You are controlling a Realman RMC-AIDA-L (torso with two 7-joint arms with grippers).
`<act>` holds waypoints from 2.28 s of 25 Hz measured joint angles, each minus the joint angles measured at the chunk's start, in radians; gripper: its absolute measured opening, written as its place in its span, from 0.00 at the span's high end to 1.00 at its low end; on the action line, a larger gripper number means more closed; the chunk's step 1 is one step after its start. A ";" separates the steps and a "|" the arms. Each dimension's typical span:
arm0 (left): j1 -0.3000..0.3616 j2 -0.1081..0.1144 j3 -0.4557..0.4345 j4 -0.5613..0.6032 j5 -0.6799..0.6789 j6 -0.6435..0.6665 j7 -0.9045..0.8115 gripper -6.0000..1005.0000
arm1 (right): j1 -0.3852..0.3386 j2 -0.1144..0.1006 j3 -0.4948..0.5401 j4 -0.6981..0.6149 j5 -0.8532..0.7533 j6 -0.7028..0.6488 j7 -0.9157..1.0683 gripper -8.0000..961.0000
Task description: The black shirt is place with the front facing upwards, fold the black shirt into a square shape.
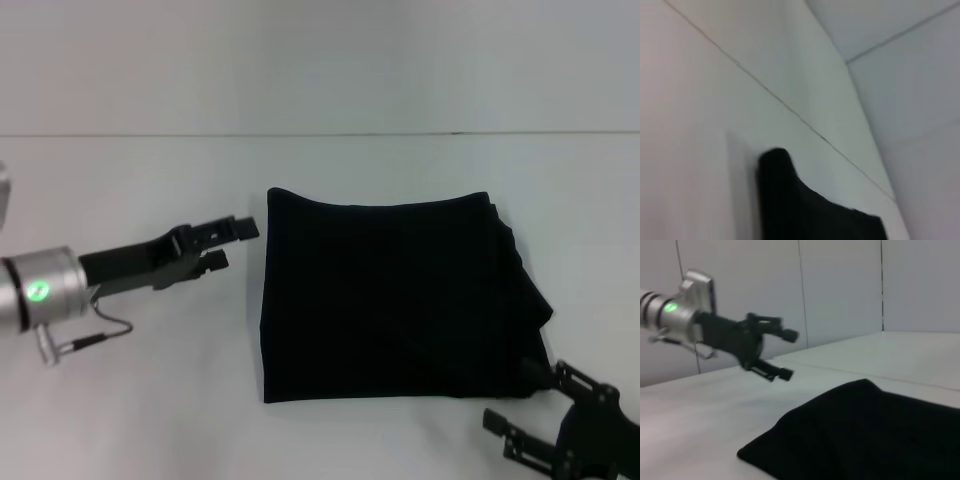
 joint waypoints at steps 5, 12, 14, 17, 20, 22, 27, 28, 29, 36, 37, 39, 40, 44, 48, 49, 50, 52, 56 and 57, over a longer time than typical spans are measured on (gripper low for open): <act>-0.086 -0.001 0.053 -0.044 0.036 -0.145 -0.045 0.11 | -0.036 -0.001 0.003 0.015 -0.006 0.007 -0.026 0.14; -0.145 -0.015 0.078 -0.061 0.084 -0.250 -0.051 0.11 | -0.036 -0.003 0.009 0.020 -0.003 0.007 -0.037 0.14; -0.151 -0.019 0.079 -0.061 0.093 -0.264 -0.051 0.11 | -0.031 -0.003 0.010 0.019 -0.003 0.007 -0.035 0.14; -0.159 -0.031 0.080 -0.063 0.103 -0.278 -0.051 0.11 | -0.024 -0.003 0.010 0.018 -0.001 0.007 -0.035 0.14; -0.166 -0.043 0.092 -0.063 0.106 -0.280 -0.051 0.11 | -0.018 -0.003 0.010 0.019 0.002 0.007 -0.035 0.14; -0.172 -0.050 0.109 -0.063 0.106 -0.283 -0.052 0.11 | -0.013 -0.003 0.011 0.021 0.002 0.007 -0.035 0.14; -0.177 -0.064 0.140 -0.059 0.106 -0.284 -0.043 0.11 | -0.007 -0.003 0.012 0.022 0.002 0.008 -0.033 0.14; -0.178 -0.067 0.144 -0.057 0.106 -0.283 -0.035 0.11 | -0.006 -0.003 0.012 0.022 0.002 0.008 -0.033 0.14; -0.178 -0.069 0.157 -0.053 0.106 -0.280 -0.025 0.11 | -0.005 -0.003 0.012 0.022 0.002 0.008 -0.033 0.14; -0.172 -0.073 0.194 -0.042 0.106 -0.299 -0.010 0.12 | -0.001 -0.001 0.013 0.023 0.002 0.007 -0.032 0.14; -0.170 -0.074 0.195 -0.039 0.106 -0.302 -0.010 0.16 | -0.001 -0.001 0.013 0.023 0.002 0.006 -0.030 0.14; -0.168 -0.074 0.195 -0.037 0.106 -0.305 -0.008 0.23 | 0.000 -0.002 0.014 0.023 0.002 0.006 -0.025 0.14; -0.168 -0.074 0.195 -0.036 0.106 -0.306 -0.006 0.27 | 0.000 -0.002 0.014 0.023 0.002 0.006 -0.023 0.14; -0.166 -0.074 0.195 -0.036 0.106 -0.309 0.002 0.51 | 0.001 -0.002 0.018 0.023 0.002 0.006 -0.021 0.14; -0.166 -0.074 0.195 -0.036 0.106 -0.310 0.003 0.70 | 0.002 -0.002 0.025 0.023 0.002 0.005 -0.021 0.14; -0.166 -0.074 0.195 -0.036 0.106 -0.310 0.006 0.75 | 0.002 -0.002 0.025 0.023 0.002 0.005 -0.021 0.14; -0.166 -0.074 0.194 -0.036 0.106 -0.311 0.009 0.78 | 0.003 -0.002 0.025 0.023 0.002 0.006 -0.021 0.14; -0.165 -0.074 0.193 -0.036 0.106 -0.318 0.014 0.85 | 0.006 -0.002 0.025 0.023 0.002 0.006 -0.021 0.14; -0.164 -0.074 0.193 -0.036 0.106 -0.339 0.020 0.95 | 0.014 -0.002 0.029 0.023 0.002 0.006 -0.021 0.14; -0.164 -0.074 0.193 -0.036 0.104 -0.343 0.023 0.95 | 0.017 -0.002 0.031 0.023 0.002 0.006 -0.021 0.14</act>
